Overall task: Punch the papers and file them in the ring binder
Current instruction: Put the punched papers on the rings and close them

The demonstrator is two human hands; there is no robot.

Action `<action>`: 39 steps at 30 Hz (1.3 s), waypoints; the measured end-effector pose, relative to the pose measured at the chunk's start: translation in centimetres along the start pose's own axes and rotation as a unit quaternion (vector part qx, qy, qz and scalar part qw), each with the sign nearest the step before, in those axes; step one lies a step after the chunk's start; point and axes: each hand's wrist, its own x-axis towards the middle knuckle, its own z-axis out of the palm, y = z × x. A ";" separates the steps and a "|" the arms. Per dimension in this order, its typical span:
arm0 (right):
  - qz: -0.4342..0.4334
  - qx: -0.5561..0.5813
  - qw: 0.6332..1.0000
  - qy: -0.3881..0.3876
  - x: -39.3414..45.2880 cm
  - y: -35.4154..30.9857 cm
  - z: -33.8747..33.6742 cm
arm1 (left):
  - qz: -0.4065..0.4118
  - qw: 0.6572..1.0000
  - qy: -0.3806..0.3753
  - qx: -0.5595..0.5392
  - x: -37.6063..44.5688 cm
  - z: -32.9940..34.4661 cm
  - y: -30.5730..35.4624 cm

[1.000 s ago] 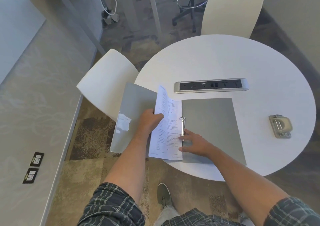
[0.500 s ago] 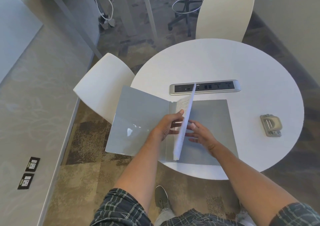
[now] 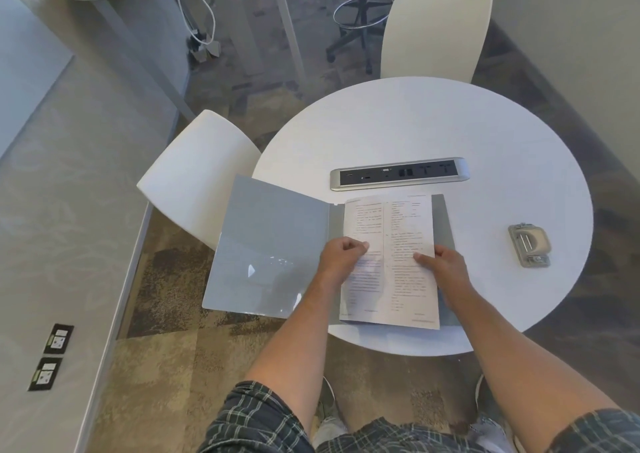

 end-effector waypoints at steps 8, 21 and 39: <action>-0.037 -0.075 0.992 0.094 0.5 0.4 -1.7 | -0.065 0.988 0.066 0.124 0.4 -1.9 -3.0; -0.186 -0.471 0.862 0.020 -0.8 1.5 4.5 | -0.031 0.973 0.058 0.221 0.2 -1.1 -4.0; -0.210 -0.630 0.733 -0.149 0.8 5.1 6.6 | -0.062 0.974 0.146 0.163 3.2 0.3 -4.1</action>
